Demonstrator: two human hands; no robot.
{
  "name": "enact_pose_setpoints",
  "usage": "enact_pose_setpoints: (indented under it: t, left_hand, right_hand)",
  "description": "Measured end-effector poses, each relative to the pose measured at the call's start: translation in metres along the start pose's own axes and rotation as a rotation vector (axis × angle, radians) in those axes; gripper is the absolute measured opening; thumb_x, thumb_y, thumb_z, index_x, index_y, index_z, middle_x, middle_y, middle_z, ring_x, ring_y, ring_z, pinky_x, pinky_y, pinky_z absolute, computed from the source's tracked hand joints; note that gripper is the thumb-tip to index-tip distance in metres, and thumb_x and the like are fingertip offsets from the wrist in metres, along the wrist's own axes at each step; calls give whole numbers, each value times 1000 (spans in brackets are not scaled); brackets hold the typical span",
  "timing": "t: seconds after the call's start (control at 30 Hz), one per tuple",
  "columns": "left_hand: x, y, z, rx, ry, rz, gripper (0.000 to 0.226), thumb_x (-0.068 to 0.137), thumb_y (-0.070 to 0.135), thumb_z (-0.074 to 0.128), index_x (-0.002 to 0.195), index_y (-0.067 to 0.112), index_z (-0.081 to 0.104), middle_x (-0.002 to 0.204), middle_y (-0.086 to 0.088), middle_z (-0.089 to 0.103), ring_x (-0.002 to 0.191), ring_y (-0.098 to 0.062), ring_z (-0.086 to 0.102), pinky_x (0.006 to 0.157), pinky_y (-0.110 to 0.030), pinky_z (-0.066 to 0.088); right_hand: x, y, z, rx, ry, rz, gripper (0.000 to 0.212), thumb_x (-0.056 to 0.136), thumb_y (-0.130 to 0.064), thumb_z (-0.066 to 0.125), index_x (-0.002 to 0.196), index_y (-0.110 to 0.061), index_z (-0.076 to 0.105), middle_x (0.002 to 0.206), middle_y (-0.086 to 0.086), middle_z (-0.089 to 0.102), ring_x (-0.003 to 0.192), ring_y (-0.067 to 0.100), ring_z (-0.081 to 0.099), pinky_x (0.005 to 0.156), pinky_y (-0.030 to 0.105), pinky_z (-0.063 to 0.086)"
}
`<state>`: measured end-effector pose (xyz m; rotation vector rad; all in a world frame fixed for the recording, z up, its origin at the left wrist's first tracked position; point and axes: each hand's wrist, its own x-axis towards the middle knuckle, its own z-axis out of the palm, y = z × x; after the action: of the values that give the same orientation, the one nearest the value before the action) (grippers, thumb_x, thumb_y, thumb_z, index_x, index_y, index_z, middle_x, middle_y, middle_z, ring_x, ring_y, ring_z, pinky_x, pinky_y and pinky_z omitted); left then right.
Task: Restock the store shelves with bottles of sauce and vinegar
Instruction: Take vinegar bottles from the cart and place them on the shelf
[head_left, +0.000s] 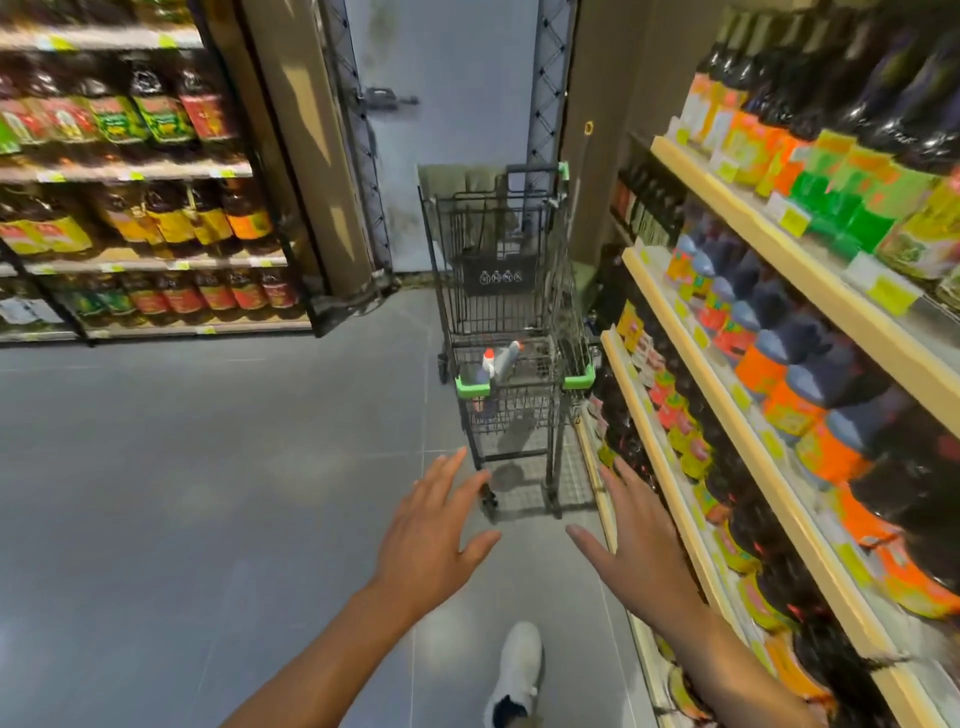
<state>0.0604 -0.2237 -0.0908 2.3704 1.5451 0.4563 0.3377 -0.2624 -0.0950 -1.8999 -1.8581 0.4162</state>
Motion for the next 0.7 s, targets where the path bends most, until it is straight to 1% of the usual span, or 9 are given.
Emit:
enact_pose_setpoints:
  t: [0.1, 0.2, 0.27, 0.33, 0.47, 0.6, 0.7]
  left_hand:
    - [66, -27, 6, 32, -27, -20, 72, 96, 67, 46, 160, 36, 30, 173, 8, 4, 160, -22, 11, 126, -44, 25]
    - [134, -51, 6, 35, -75, -65, 73, 98, 65, 48, 161, 39, 22, 173, 9, -2, 160, -19, 4, 128, -41, 19]
    - [162, -59, 3, 55, -85, -66, 74, 98, 65, 47, 162, 37, 22, 173, 8, 1, 160, -19, 5, 128, -41, 19]
    - [196, -72, 3, 52, -98, -90, 74, 98, 64, 49, 162, 36, 23, 173, 7, 4, 160, -19, 7, 126, -39, 19]
    - [261, -99, 5, 25, -96, -92, 70, 97, 63, 51, 158, 43, 24, 172, 7, 12, 159, -20, 14, 125, -38, 22]
    - [325, -137, 16, 13, -149, -115, 68, 98, 63, 49, 158, 42, 25, 172, 10, 10, 158, -16, 12, 125, -36, 22]
    - [375, -168, 23, 11, -204, -96, 67, 99, 62, 48, 158, 40, 26, 171, 10, 15, 158, -17, 15, 125, -37, 23]
  right_hand:
    - [74, 19, 15, 17, -32, 25, 87, 92, -69, 52, 162, -29, 18, 170, -10, 8, 157, 14, 9, 126, 46, 21]
    - [154, 32, 21, 59, -76, 53, 85, 93, -67, 53, 161, -30, 18, 170, -12, 7, 156, 12, 9, 124, 43, 20]
    - [190, 33, 21, 69, -87, 46, 84, 94, -65, 53, 161, -30, 18, 170, -11, 8, 156, 12, 10, 124, 44, 21]
    - [233, 37, 24, 67, -136, 62, 82, 95, -63, 53, 161, -31, 17, 170, -10, 8, 156, 12, 9, 125, 43, 21]
    - [304, 37, 31, 105, -184, 68, 79, 97, -60, 53, 161, -31, 18, 169, -11, 11, 156, 12, 11, 125, 43, 22]
    - [366, 37, 56, 120, -238, 79, 76, 98, -58, 53, 161, -28, 22, 168, -9, 16, 155, 12, 14, 125, 39, 21]
    - [407, 35, 79, 129, -267, 121, 74, 99, -55, 55, 160, -26, 25, 167, -7, 20, 154, 13, 19, 125, 38, 23]
